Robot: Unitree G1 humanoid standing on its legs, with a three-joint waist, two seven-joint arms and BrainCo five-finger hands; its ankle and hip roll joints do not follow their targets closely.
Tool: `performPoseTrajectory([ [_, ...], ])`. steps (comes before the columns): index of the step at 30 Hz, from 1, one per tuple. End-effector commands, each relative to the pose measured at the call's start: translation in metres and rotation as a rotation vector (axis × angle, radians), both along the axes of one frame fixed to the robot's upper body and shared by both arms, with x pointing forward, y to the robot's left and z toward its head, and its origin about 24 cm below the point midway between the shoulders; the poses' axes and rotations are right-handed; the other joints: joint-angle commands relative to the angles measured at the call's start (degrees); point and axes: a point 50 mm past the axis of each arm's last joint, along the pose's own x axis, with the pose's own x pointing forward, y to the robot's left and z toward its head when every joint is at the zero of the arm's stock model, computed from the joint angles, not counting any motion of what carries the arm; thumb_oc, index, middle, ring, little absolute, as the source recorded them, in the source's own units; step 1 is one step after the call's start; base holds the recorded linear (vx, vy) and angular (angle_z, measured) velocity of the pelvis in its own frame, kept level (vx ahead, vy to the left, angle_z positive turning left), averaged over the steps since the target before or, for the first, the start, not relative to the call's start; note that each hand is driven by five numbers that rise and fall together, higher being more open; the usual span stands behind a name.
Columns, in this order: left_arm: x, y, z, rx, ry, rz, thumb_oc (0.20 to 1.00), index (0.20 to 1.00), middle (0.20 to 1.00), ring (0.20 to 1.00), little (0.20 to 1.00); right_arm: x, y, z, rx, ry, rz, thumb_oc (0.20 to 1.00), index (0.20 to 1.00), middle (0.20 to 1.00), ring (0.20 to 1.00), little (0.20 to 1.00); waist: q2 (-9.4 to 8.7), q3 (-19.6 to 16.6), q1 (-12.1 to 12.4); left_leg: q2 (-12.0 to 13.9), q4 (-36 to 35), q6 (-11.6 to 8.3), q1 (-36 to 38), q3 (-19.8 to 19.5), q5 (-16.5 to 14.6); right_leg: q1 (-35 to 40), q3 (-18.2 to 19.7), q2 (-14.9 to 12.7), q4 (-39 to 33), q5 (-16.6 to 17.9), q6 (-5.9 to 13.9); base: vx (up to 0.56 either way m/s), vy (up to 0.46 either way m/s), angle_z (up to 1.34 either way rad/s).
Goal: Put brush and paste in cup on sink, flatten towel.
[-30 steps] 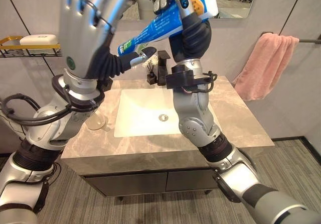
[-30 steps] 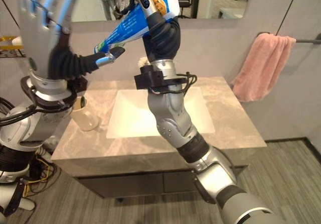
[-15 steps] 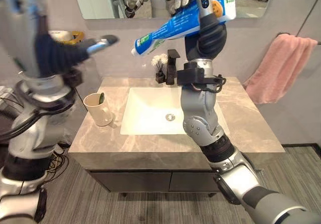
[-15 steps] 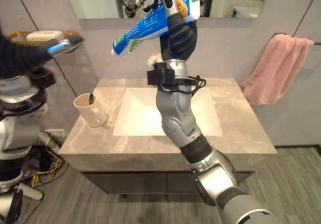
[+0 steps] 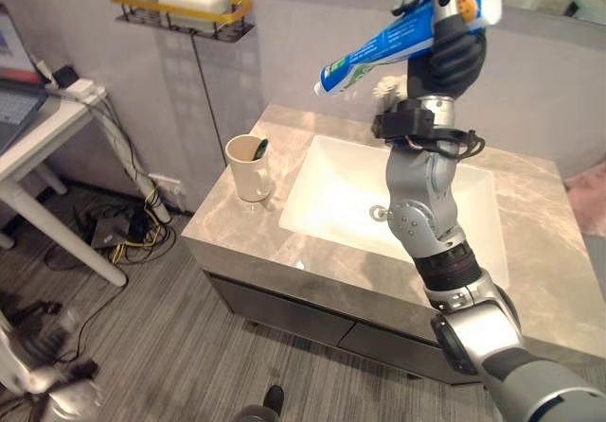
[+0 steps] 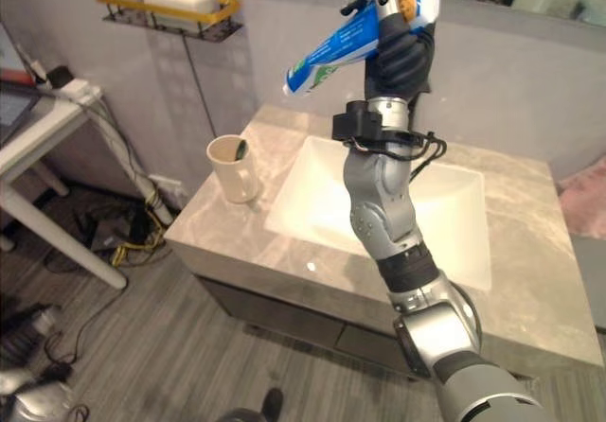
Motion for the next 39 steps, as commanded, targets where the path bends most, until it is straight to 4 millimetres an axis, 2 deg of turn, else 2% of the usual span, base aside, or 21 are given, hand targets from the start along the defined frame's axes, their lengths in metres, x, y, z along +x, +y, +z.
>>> performPoseTrajectory([
  [1,-0.004,-0.010,-0.029,-0.243,0.070,0.030,1.000,1.000,1.000,1.000,1.000,-0.012,0.021,0.042,-0.083,-0.179,0.028,0.200,0.200,0.200,0.200,0.200,-0.01,-1.7,0.5,4.2,0.2,-2.79,1.5,0.2,-2.8,-1.0,-1.3,-6.3,-0.1,4.7,3.08,-0.04,0.013,0.42],
  [3,-0.039,-0.037,-0.063,-0.426,0.278,0.098,1.000,1.000,1.000,1.000,1.000,-0.012,0.025,0.043,-0.073,-0.179,0.039,0.200,0.200,0.200,0.200,0.200,-0.48,-1.5,-0.1,3.9,0.2,-2.95,0.2,-1.2,-2.4,-1.4,-2.7,-6.4,0.0,5.0,3.04,-0.04,0.023,0.36],
  [4,-0.038,-0.037,-0.063,-0.426,0.278,0.098,1.000,1.000,1.000,1.000,1.000,-0.012,0.025,0.043,-0.073,-0.179,0.039,0.200,0.200,0.200,0.200,0.200,-0.47,-1.5,-0.1,3.9,0.2,-2.95,0.1,-1.2,-2.4,-1.5,-2.8,-6.4,0.0,5.0,3.05,-0.01,0.039,0.23],
  [5,-0.063,-0.055,-0.076,-0.503,0.422,0.077,1.000,1.000,1.000,1.000,1.000,-0.010,0.024,0.040,-0.069,-0.173,0.040,0.200,0.200,0.200,0.200,0.200,-0.77,-1.5,-0.3,4.0,0.2,-2.89,-0.3,-1.3,-2.3,-1.7,-2.9,-6.4,-0.1,5.2,3.12,0.02,0.037,0.22],
  [6,-0.069,-0.063,-0.079,-0.531,0.462,0.055,1.000,1.000,1.000,1.000,1.000,-0.010,0.024,0.039,-0.066,-0.173,0.046,0.200,0.200,0.200,0.200,0.200,-0.93,-1.5,-0.3,4.0,0.2,-2.88,-0.5,-1.2,-2.2,-1.9,-2.9,-6.4,-0.1,5.3,3.18,0.02,0.037,0.17],
  [7,-0.069,-0.063,-0.080,-0.531,0.463,0.055,1.000,1.000,1.000,1.000,1.000,-0.010,0.024,0.039,-0.066,-0.173,0.046,0.200,0.200,0.200,0.200,0.200,-0.92,-1.5,-0.3,4.0,0.2,-2.88,-0.5,-1.2,-2.2,-1.9,-2.9,-6.4,-0.1,5.4,3.19,0.01,0.025,0.06],
  [10,-0.092,-0.081,-0.088,-0.588,0.632,-0.080,1.000,1.000,1.000,1.000,1.000,-0.009,0.025,0.036,-0.092,-0.165,0.040,0.200,0.200,0.200,0.200,0.200,-1.62,-1.4,-0.1,4.0,0.2,-2.67,-0.9,-0.6,-2.3,-2.9,-2.1,-6.5,-0.1,5.7,3.47,0.00,0.043,-0.15],
  [14,-0.086,-0.082,-0.088,-0.582,0.662,-0.172,1.000,1.000,1.000,1.000,1.000,-0.008,0.027,0.033,-0.118,-0.155,0.049,0.200,0.200,0.200,0.200,0.200,-2.31,-1.2,0.2,4.1,0.2,-2.64,-1.4,-0.3,-2.4,-3.8,-1.5,-6.5,-0.1,5.9,3.64,-0.01,0.020,-0.16],
  [15,-0.077,-0.083,-0.088,-0.567,0.671,-0.248,1.000,1.000,1.000,1.000,1.000,-0.007,0.030,0.032,-0.133,-0.153,0.051,0.200,0.200,0.200,0.200,0.200,-2.60,-1.1,0.1,4.1,0.2,-2.64,-1.5,-0.3,-2.4,-4.1,-1.4,-6.5,-0.1,6.0,3.70,-0.01,0.009,-0.11],
  [17,-0.069,-0.079,-0.086,-0.538,0.669,-0.287,1.000,1.000,1.000,1.000,1.000,-0.006,0.032,0.031,-0.141,-0.146,0.054,0.200,0.200,0.200,0.200,0.200,-3.10,-0.9,0.3,4.1,0.2,-2.69,-1.8,-0.2,-2.4,-4.5,-1.3,-6.4,-0.1,6.1,3.71,-0.02,0.013,-0.06],
  [19,-0.053,-0.073,-0.082,-0.498,0.625,-0.303,1.000,1.000,1.000,1.000,1.000,-0.003,0.037,0.026,-0.158,-0.117,0.048,0.200,0.200,0.200,0.200,0.200,-3.79,-0.5,0.5,4.1,0.2,-2.74,-2.2,-0.2,-2.4,-4.8,-1.2,-6.4,-0.1,6.3,3.76,-0.02,0.014,-0.04],
  [27,-0.027,-0.073,-0.078,-0.445,0.590,-0.377,1.000,1.000,1.000,1.000,1.000,0.016,0.050,0.022,-0.209,-0.021,0.011,0.200,0.200,0.200,0.200,0.200,-5.06,-0.4,1.1,3.7,0.2,-2.67,-2.7,-0.3,-2.4,-5.3,-1.2,-6.6,-0.1,6.9,3.99,0.00,0.004,0.00],
  [34,-0.031,-0.072,-0.078,-0.429,0.605,-0.408,1.000,1.000,1.000,1.000,1.000,0.023,0.039,0.019,-0.230,0.004,-0.048,0.200,0.200,0.200,0.200,0.200,-4.99,0.2,2.1,3.2,0.2,-2.56,-3.5,-1.4,-2.1,-5.3,-2.3,-7.0,-0.1,7.1,4.12,0.00,0.006,0.03],
  [39,-0.031,-0.075,-0.079,-0.431,0.614,-0.419,1.000,1.000,1.000,1.000,1.000,0.026,0.042,0.016,-0.239,0.024,-0.040,0.200,0.200,0.200,0.200,0.200,-4.90,0.5,2.4,3.1,0.2,-2.60,-3.9,-1.5,-2.0,-5.6,-2.5,-7.2,-0.1,7.2,4.18,0.01,0.013,0.06],
])
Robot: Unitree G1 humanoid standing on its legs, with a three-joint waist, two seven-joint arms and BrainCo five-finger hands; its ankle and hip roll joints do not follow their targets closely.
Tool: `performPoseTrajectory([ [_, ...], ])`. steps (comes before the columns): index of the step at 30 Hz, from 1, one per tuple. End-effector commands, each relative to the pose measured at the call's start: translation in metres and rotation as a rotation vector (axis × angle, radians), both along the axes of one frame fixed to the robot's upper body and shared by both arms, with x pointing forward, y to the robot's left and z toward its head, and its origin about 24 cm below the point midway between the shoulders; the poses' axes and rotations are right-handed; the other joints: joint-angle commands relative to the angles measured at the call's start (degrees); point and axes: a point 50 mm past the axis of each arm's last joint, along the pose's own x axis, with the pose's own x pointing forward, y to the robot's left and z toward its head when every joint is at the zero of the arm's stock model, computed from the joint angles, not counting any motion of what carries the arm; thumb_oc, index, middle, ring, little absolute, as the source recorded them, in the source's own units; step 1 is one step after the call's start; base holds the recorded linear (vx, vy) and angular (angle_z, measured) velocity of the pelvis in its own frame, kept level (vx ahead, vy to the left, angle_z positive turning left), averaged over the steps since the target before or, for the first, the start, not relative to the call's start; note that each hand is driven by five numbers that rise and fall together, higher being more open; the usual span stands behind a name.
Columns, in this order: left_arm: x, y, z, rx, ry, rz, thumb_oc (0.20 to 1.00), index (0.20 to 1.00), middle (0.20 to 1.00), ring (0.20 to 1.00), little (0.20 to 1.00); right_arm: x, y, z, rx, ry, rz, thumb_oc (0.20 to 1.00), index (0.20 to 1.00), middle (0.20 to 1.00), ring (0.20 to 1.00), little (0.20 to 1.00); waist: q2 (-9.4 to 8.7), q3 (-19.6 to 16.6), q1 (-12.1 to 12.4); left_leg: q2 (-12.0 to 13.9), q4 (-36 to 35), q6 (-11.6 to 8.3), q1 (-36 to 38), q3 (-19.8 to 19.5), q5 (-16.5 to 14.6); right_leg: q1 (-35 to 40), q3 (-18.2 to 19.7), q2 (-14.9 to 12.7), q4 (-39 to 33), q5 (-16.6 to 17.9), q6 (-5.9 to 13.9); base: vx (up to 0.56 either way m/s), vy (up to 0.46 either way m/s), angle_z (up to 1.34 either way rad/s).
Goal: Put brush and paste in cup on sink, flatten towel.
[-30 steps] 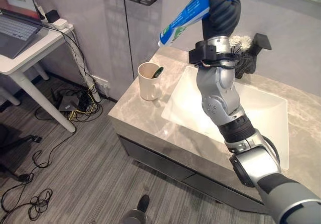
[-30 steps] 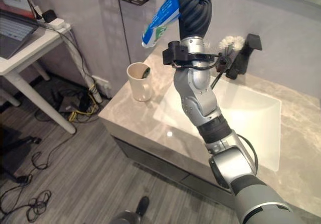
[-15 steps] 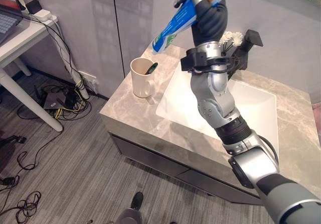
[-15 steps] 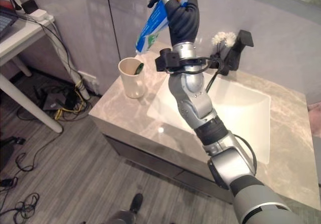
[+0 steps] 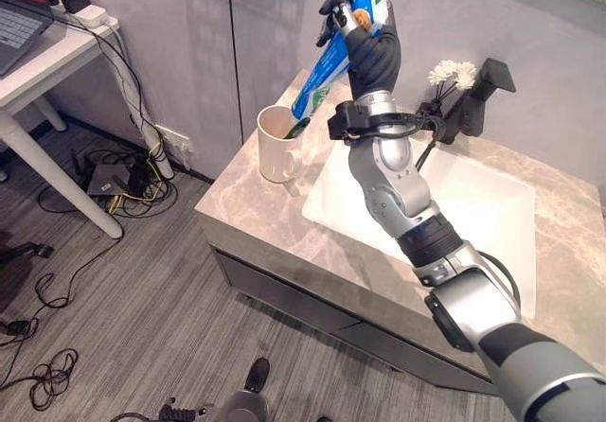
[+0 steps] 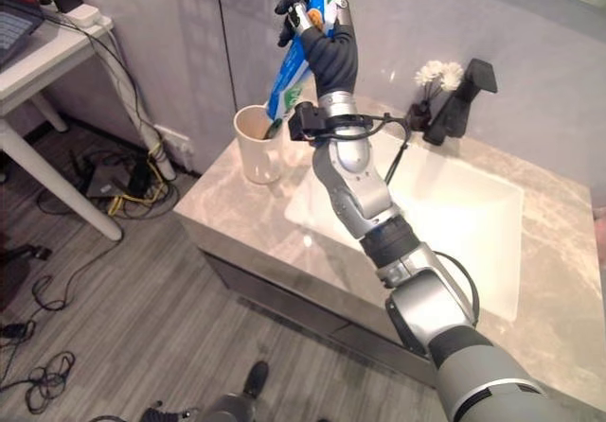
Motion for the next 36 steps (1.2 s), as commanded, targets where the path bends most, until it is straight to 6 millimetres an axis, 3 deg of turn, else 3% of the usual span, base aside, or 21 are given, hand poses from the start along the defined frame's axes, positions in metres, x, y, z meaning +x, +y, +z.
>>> performPoseTrajectory([
  [1,-0.012,0.013,0.002,0.067,0.054,-0.049,1.000,1.000,1.000,1.000,1.000,-0.008,0.003,0.036,-0.005,-0.143,-0.008,0.200,0.200,0.200,0.200,0.200,0.28,-0.5,1.4,3.9,0.1,-2.32,1.0,1.0,-2.4,-1.7,-0.2,-7.0,-0.1,7.2,4.21,0.00,0.000,0.00],
  [9,-0.007,0.018,0.004,0.083,0.037,-0.056,1.000,1.000,1.000,1.000,1.000,-0.009,0.011,0.040,-0.052,-0.159,-0.008,0.200,0.200,0.200,0.200,0.200,-0.16,0.3,2.2,3.5,0.1,-2.33,-0.2,0.2,-2.0,-2.2,-1.0,-7.0,-0.1,7.3,4.42,0.00,-0.001,0.00],
  [22,0.009,0.023,0.010,0.106,-0.009,-0.076,1.000,1.000,1.000,1.000,1.000,-0.011,0.011,0.047,-0.079,-0.194,-0.033,0.200,0.200,0.200,0.200,0.200,-2.39,2.4,3.5,3.0,0.1,-2.10,-2.2,-0.8,-1.7,-3.5,-1.5,-7.0,-0.1,7.8,4.67,0.00,0.000,0.06],
  [36,0.016,0.019,0.010,0.112,-0.034,-0.047,1.000,1.000,1.000,1.000,1.000,-0.019,0.020,0.044,-0.143,-0.235,-0.006,0.200,0.200,0.200,0.200,0.200,-3.32,2.4,2.6,3.1,0.1,-1.94,-1.6,0.1,-2.3,-3.3,-1.1,-7.2,-0.1,7.7,4.68,0.00,0.000,0.00],
])
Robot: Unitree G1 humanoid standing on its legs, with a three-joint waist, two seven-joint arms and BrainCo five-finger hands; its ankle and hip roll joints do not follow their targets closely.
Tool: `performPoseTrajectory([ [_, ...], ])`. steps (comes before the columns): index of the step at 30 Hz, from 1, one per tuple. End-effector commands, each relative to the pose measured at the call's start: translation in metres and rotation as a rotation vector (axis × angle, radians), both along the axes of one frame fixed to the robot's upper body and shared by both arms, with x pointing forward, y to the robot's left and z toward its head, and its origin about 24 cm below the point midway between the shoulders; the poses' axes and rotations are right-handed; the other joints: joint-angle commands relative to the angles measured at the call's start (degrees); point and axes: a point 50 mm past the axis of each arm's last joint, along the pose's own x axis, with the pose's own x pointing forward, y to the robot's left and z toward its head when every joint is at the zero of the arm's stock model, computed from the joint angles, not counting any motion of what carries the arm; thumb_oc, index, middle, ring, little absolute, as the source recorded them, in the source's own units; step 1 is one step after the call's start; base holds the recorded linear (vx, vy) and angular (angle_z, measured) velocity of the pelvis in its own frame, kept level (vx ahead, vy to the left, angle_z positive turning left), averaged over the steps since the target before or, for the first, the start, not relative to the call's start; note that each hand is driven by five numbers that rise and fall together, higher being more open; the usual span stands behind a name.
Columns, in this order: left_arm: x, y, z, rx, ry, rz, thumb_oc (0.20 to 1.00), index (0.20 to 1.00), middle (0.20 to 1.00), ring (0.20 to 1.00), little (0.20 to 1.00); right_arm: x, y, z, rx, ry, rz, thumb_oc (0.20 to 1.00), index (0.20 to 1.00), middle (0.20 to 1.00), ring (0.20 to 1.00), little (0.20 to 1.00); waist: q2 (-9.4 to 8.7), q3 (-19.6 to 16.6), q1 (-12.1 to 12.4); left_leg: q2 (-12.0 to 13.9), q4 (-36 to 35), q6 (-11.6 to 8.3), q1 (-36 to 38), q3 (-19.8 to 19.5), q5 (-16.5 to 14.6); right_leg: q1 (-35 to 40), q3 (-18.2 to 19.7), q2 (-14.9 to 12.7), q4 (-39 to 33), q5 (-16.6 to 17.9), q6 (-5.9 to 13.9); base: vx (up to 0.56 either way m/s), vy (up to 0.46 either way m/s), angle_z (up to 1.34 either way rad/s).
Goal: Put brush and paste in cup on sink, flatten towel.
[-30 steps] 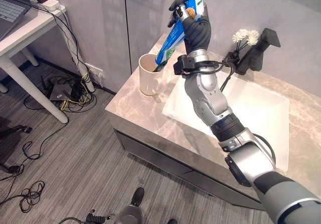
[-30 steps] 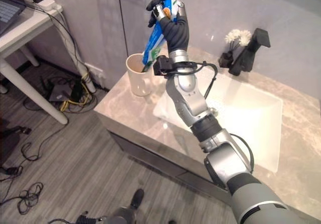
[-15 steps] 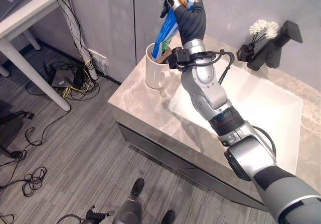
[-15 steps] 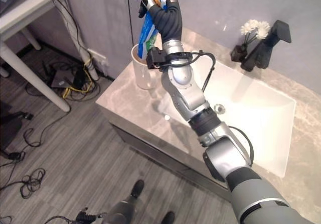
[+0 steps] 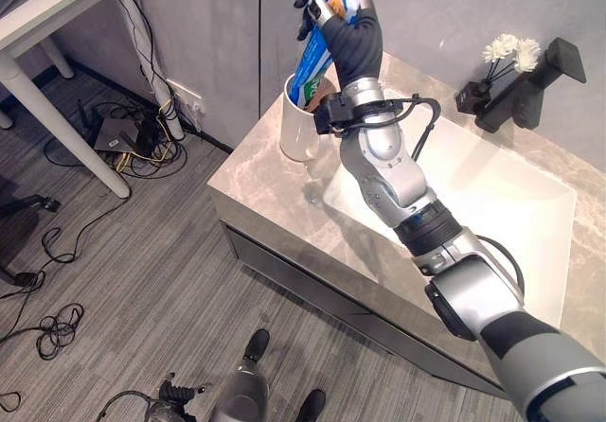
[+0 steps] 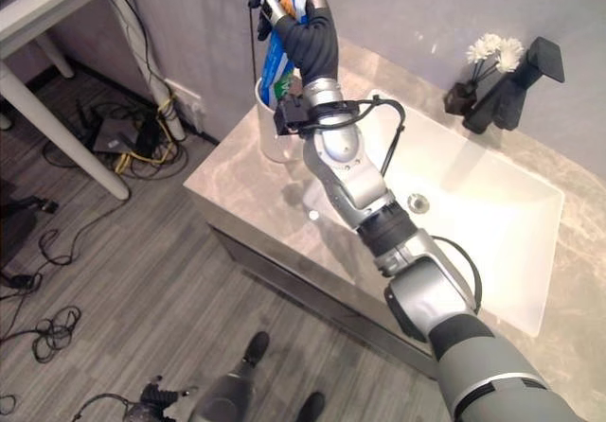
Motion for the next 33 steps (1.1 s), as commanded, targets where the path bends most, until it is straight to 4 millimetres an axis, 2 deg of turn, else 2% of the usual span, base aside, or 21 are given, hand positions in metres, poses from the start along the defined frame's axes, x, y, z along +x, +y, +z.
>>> performPoseTrajectory([
  [1,-0.013,0.008,-0.001,0.058,0.060,-0.021,1.000,1.000,1.000,1.000,1.000,-0.015,0.003,0.028,0.000,-0.154,0.019,0.200,0.200,0.200,0.200,0.200,-0.99,-2.5,0.7,3.4,-2.1,-1.79,2.6,2.0,-2.2,-1.1,0.6,-7.5,-0.1,7.7,4.67,0.00,0.000,0.00],
  [8,-0.015,0.003,-0.004,0.043,0.065,-0.023,1.000,1.000,1.000,1.000,1.000,-0.012,0.007,0.014,-0.045,-0.114,0.034,0.200,0.200,0.200,0.200,0.200,-0.88,-2.6,0.0,3.6,-2.1,-1.82,3.0,2.4,-2.3,-1.2,0.9,-7.4,-0.1,7.6,4.63,0.00,0.000,0.00],
  [9,-0.016,0.003,-0.004,0.044,0.067,-0.023,1.000,1.000,1.000,1.000,1.000,-0.012,0.009,0.013,-0.058,-0.117,0.037,0.514,0.514,0.514,0.514,0.514,-0.94,-2.7,0.0,3.6,-2.1,-1.85,3.0,2.5,-2.3,-1.3,0.9,-7.3,-0.1,7.6,4.62,0.00,0.000,0.00],
  [10,-0.017,0.004,-0.004,0.045,0.070,-0.022,1.000,1.000,1.000,1.000,1.000,-0.012,0.009,0.013,-0.074,-0.120,0.029,1.000,1.000,1.000,1.000,1.000,-0.99,-2.7,-0.1,3.7,-2.1,-1.86,3.0,2.6,-2.3,-1.4,1.0,-7.3,-0.1,7.7,4.64,0.00,0.000,0.00],
  [24,-0.026,0.009,-0.005,0.064,0.114,-0.001,1.000,1.000,1.000,1.000,1.000,-0.013,0.008,0.021,-0.055,-0.148,-0.014,1.000,1.000,1.000,1.000,1.000,-1.48,-3.6,-0.5,3.9,-2.1,-1.94,3.3,2.9,-2.5,-1.4,1.4,-7.2,-0.1,7.7,4.56,0.00,0.000,0.00],
  [27,-0.026,0.009,-0.005,0.069,0.124,-0.008,1.000,1.000,1.000,1.000,1.000,-0.014,0.005,0.029,-0.028,-0.170,-0.043,1.000,1.000,1.000,1.000,1.000,-1.52,-4.0,-0.4,4.0,-2.1,-2.00,3.5,3.0,-2.6,-1.3,1.5,-7.2,-0.1,7.6,4.57,0.00,0.000,0.00],
  [32,-0.016,0.005,-0.004,0.070,0.107,-0.054,1.000,1.000,1.000,1.000,1.000,-0.026,-0.013,0.060,-0.004,-0.319,-0.176,1.000,1.000,1.000,1.000,1.000,-0.87,-5.7,-1.6,4.3,-2.1,-1.88,5.2,4.3,-3.1,-0.3,2.3,-7.2,-0.1,7.6,4.64,0.01,0.003,-0.07],
  [33,-0.016,0.005,-0.004,0.070,0.107,-0.054,1.000,1.000,1.000,1.000,1.000,-0.027,-0.013,0.060,-0.004,-0.319,-0.177,1.000,1.000,1.000,1.000,1.000,-0.86,-5.6,-1.5,4.3,-2.1,-1.88,5.2,4.3,-3.1,-0.2,2.3,-7.2,-0.1,7.6,4.64,0.01,0.011,-0.09],
])
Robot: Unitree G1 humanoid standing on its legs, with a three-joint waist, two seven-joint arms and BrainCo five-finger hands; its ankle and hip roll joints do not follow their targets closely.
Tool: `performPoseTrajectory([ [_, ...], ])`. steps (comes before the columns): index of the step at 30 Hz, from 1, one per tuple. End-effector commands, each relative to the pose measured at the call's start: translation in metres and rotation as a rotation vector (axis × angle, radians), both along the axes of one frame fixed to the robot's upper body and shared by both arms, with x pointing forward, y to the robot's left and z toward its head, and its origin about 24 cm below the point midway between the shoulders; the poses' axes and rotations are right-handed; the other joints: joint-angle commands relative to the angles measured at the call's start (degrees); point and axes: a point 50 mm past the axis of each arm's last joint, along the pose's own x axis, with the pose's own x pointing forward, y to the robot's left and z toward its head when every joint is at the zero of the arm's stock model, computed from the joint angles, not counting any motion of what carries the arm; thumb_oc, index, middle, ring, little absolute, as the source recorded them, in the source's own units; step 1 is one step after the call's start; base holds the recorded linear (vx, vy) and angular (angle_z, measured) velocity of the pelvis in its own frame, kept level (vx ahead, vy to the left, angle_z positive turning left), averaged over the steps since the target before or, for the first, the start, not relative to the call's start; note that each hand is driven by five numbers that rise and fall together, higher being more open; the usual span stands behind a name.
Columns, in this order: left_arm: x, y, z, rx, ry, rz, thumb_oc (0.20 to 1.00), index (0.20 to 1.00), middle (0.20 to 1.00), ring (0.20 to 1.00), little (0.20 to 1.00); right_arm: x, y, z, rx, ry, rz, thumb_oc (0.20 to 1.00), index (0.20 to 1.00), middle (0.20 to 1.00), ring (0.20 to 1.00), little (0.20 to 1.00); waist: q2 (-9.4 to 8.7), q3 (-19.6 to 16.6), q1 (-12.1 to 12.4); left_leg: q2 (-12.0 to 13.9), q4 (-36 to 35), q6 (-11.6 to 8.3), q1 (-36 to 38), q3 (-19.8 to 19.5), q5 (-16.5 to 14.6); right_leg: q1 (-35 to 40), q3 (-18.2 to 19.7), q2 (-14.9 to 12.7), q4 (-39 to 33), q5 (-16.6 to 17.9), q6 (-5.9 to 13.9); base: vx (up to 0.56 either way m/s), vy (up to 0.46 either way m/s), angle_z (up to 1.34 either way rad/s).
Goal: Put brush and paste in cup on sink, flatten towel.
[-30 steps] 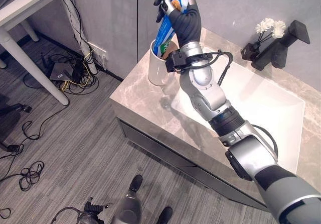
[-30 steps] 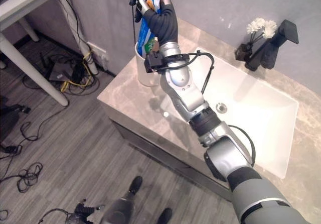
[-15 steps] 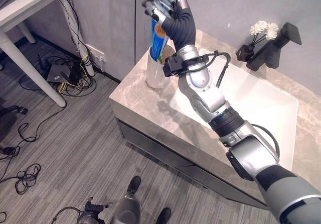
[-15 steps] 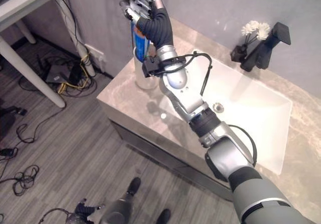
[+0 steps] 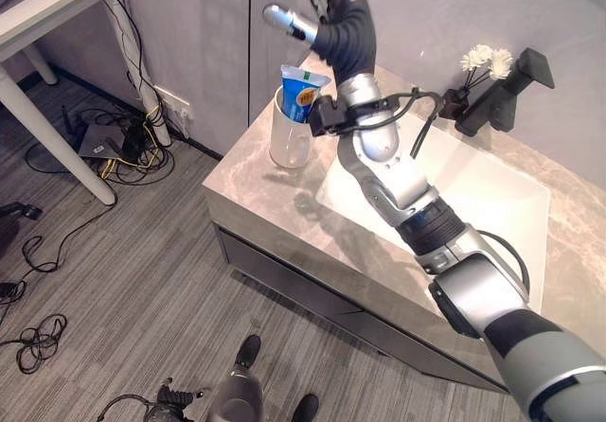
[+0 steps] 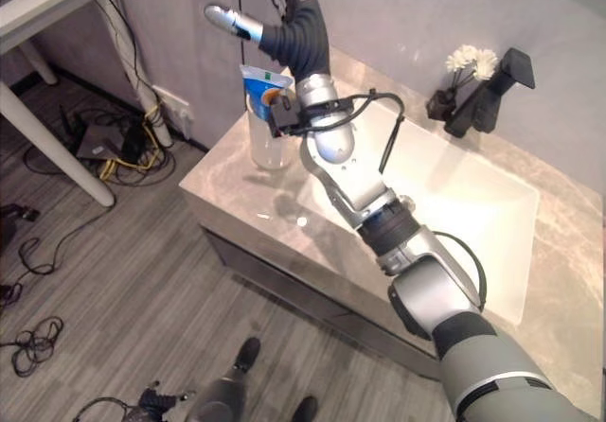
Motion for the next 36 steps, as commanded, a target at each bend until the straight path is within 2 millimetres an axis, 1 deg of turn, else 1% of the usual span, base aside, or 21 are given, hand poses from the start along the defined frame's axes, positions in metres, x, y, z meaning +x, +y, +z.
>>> performPoseTrajectory([
  [1,-0.011,0.004,-0.003,0.058,0.080,-0.072,1.000,1.000,1.000,1.000,1.000,-0.017,-0.016,0.040,0.024,-0.212,-0.124,1.000,1.000,1.000,1.000,1.000,1.10,-4.6,-0.5,4.0,-2.8,-1.81,5.1,3.1,-3.3,-0.2,0.8,-7.1,-0.1,7.2,4.72,0.01,-0.001,-0.08],
  [5,0.004,-0.003,0.000,0.047,0.025,-0.128,1.000,1.000,1.000,1.000,1.000,-0.037,-0.060,0.058,-0.035,-0.411,-0.366,1.000,1.000,1.000,1.000,1.000,2.63,-6.4,-3.4,4.3,-2.8,-1.59,7.5,5.2,-4.3,0.8,2.4,-7.1,-0.1,6.9,4.84,0.03,0.026,-0.16],
  [8,0.018,-0.014,0.002,-0.026,-0.047,-0.181,1.000,1.000,1.000,1.000,1.000,-0.060,-0.116,0.065,-0.162,-0.579,-0.682,1.000,1.000,1.000,1.000,1.000,4.53,-7.6,-6.6,4.7,-2.8,-1.49,9.7,7.3,-5.2,1.1,4.2,-6.8,-0.1,6.5,5.02,0.01,0.028,-0.33],
  [10,0.038,-0.023,0.014,-0.124,-0.181,-0.238,1.000,1.000,1.000,1.000,1.000,-0.059,-0.168,0.053,-0.521,-0.563,-1.013,1.000,1.000,1.000,1.000,1.000,5.90,-7.9,-9.4,5.1,-2.8,-1.47,10.6,8.7,-5.1,1.0,5.3,-6.6,-0.1,6.9,5.08,-0.02,0.025,-0.41],
  [12,0.050,-0.028,0.032,-0.254,-0.335,-0.234,1.000,1.000,1.000,1.000,1.000,-0.078,-0.216,0.047,-0.679,-0.579,-1.303,1.000,1.000,1.000,1.000,1.000,7.38,-8.1,-11.3,5.4,-2.8,-1.45,11.3,9.3,-5.8,1.1,6.0,-6.3,-0.1,6.4,5.21,-0.03,0.003,-0.48],
  [13,0.060,-0.017,0.081,-0.384,-0.587,-0.250,1.000,1.000,1.000,1.000,1.000,-0.098,-0.272,0.014,-0.699,-0.399,-1.474,1.000,1.000,1.000,1.000,1.000,9.37,-7.8,-13.9,5.5,-2.8,-1.08,10.7,9.3,-4.8,0.5,6.0,-6.3,-0.1,7.3,5.10,-0.06,-0.006,-0.28],
  [14,0.052,-0.005,0.096,-0.410,-0.624,-0.247,1.000,1.000,1.000,1.000,1.000,-0.112,-0.304,-0.004,-0.598,-0.274,-1.550,1.000,1.000,1.000,1.000,1.000,9.70,-7.7,-13.9,5.6,-2.8,-1.02,10.9,9.4,-5.0,0.6,5.9,-6.3,-0.1,7.1,5.16,-0.02,-0.011,-0.11],
  [15,0.052,-0.005,0.096,-0.408,-0.619,-0.251,1.000,1.000,1.000,1.000,1.000,-0.114,-0.305,-0.006,-0.598,-0.268,-1.552,1.000,1.000,1.000,1.000,1.000,9.52,-8.0,-13.6,5.7,-2.8,-1.11,11.1,9.3,-5.7,0.9,5.9,-6.2,-0.1,6.5,5.28,0.06,-0.030,-0.18],
  [17,0.039,0.023,0.132,-0.452,-0.696,-0.235,1.000,1.000,1.000,1.000,1.000,-0.146,-0.390,-0.077,-0.477,0.197,-1.813,1.000,1.000,1.000,1.000,1.000,10.76,-7.2,-15.4,5.7,-2.8,-1.20,11.4,10.3,-5.5,0.2,7.2,-6.2,-0.1,7.0,5.34,0.00,-0.036,-0.33],
  [19,0.036,0.025,0.139,-0.475,-0.715,-0.223,1.000,1.000,1.000,1.000,1.000,-0.157,-0.404,-0.096,-0.441,0.316,-1.833,1.000,1.000,1.000,1.000,1.000,11.14,-7.2,-15.7,5.8,-2.8,-1.28,11.7,10.8,-5.9,-0.1,8.0,-6.2,-0.1,6.8,5.41,0.00,-0.012,-0.28],
  [20,0.034,0.025,0.148,-0.510,-0.761,-0.207,1.000,1.000,1.000,1.000,1.000,-0.177,-0.421,-0.140,-0.320,0.509,-1.870,1.000,1.000,1.000,1.000,1.000,12.42,-6.6,-16.7,5.9,-2.8,-1.35,12.0,11.7,-5.9,-0.6,9.1,-6.2,-0.1,6.7,5.44,0.01,0.000,-0.29],
  [21,0.034,0.025,0.148,-0.510,-0.759,-0.208,1.000,1.000,1.000,1.000,1.000,-0.177,-0.422,-0.141,-0.318,0.511,-1.870,1.000,1.000,1.000,1.000,1.000,12.32,-6.6,-16.6,5.9,-2.8,-1.37,12.0,11.8,-6.0,-0.7,9.2,-6.2,-0.1,6.7,5.43,-0.04,-0.015,-0.29],
  [22,0.038,0.023,0.162,-0.534,-0.782,-0.269,1.000,1.000,1.000,1.000,1.000,-0.196,-0.435,-0.195,-0.187,0.767,-1.865,1.000,1.000,1.000,1.000,1.000,13.41,-6.1,-16.9,6.0,-2.8,-1.55,12.1,12.4,-5.8,-1.1,9.9,-6.1,-0.1,6.8,5.39,-0.01,-0.017,-0.25],
  [23,0.038,0.023,0.162,-0.532,-0.781,-0.268,1.000,1.000,1.000,1.000,1.000,-0.196,-0.435,-0.196,-0.185,0.768,-1.860,1.000,1.000,1.000,1.000,1.000,13.28,-6.2,-16.9,6.1,-2.8,-1.57,12.1,12.5,-5.8,-1.1,10.0,-6.1,-0.1,6.8,5.38,-0.03,-0.035,-0.24],
  [25,0.048,0.012,0.191,-0.549,-0.795,-0.459,1.000,1.000,1.000,1.000,1.000,-0.233,-0.439,-0.275,-0.001,1.171,-1.823,1.000,1.000,1.000,1.000,1.000,14.72,-5.4,-17.1,6.3,-2.8,-1.94,12.2,12.8,-5.2,-1.3,10.1,-5.9,-0.1,6.9,5.15,-0.03,-0.034,-0.19],
  [26,0.047,0.012,0.192,-0.547,-0.794,-0.457,1.000,1.000,1.000,1.000,1.000,-0.232,-0.439,-0.275,-0.001,1.171,-1.819,1.000,1.000,1.000,1.000,1.000,14.68,-5.5,-17.2,6.3,-2.8,-1.99,12.2,12.7,-5.6,-1.2,10.2,-5.9,-0.1,6.6,5.23,-0.01,-0.031,-0.01],
  [29,0.056,-0.002,0.220,-0.620,-0.840,-0.585,1.000,1.000,1.000,1.000,1.000,-0.264,-0.412,-0.352,0.065,1.621,-1.643,1.000,1.000,1.000,1.000,1.000,15.79,-4.9,-16.8,6.4,-2.8,-2.45,12.3,12.5,-5.4,-0.9,9.7,-5.7,-0.1,6.2,5.08,0.00,-0.023,0.02],
  [30,0.056,-0.002,0.220,-0.620,-0.840,-0.585,1.000,1.000,1.000,1.000,1.000,-0.264,-0.412,-0.352,0.065,1.621,-1.643,1.000,1.000,1.000,1.000,1.000,15.79,-4.9,-16.8,6.4,-2.8,-2.45,12.3,12.5,-5.4,-0.9,9.7,-5.7,-0.1,6.2,5.08,-0.03,-0.043,-0.01],
  [33,0.051,0.010,0.255,-0.637,-0.940,-0.596,1.000,1.000,1.000,1.000,1.000,-0.289,-0.340,-0.427,-0.513,2.054,-1.086,1.000,1.000,1.000,1.000,1.000,16.56,-4.2,-15.4,6.5,-2.8,-2.95,11.2,11.3,-3.9,-0.8,8.3,-5.5,-0.1,6.1,4.35,-0.02,-0.083,0.10],
  [34,0.048,0.014,0.260,-0.609,-0.962,-0.581,1.000,1.000,1.000,1.000,1.000,-0.289,-0.328,-0.435,-0.586,2.069,-1.022,1.000,1.000,1.000,1.000,1.000,16.69,-4.1,-15.0,6.4,-2.8,-2.97,11.1,11.0,-3.8,-0.6,7.9,-5.3,-0.1,6.0,4.17,0.02,-0.087,0.24],
  [36,0.044,0.022,0.262,-0.589,-0.968,-0.554,0.853,0.853,0.853,0.853,0.853,-0.291,-0.311,-0.446,-0.674,2.083,-0.894,1.000,1.000,1.000,1.000,1.000,16.62,-3.9,-15.2,6.4,-2.8,-3.05,11.0,10.6,-3.6,-0.3,7.5,-5.2,-0.1,5.8,4.04,0.00,-0.039,0.25],
])
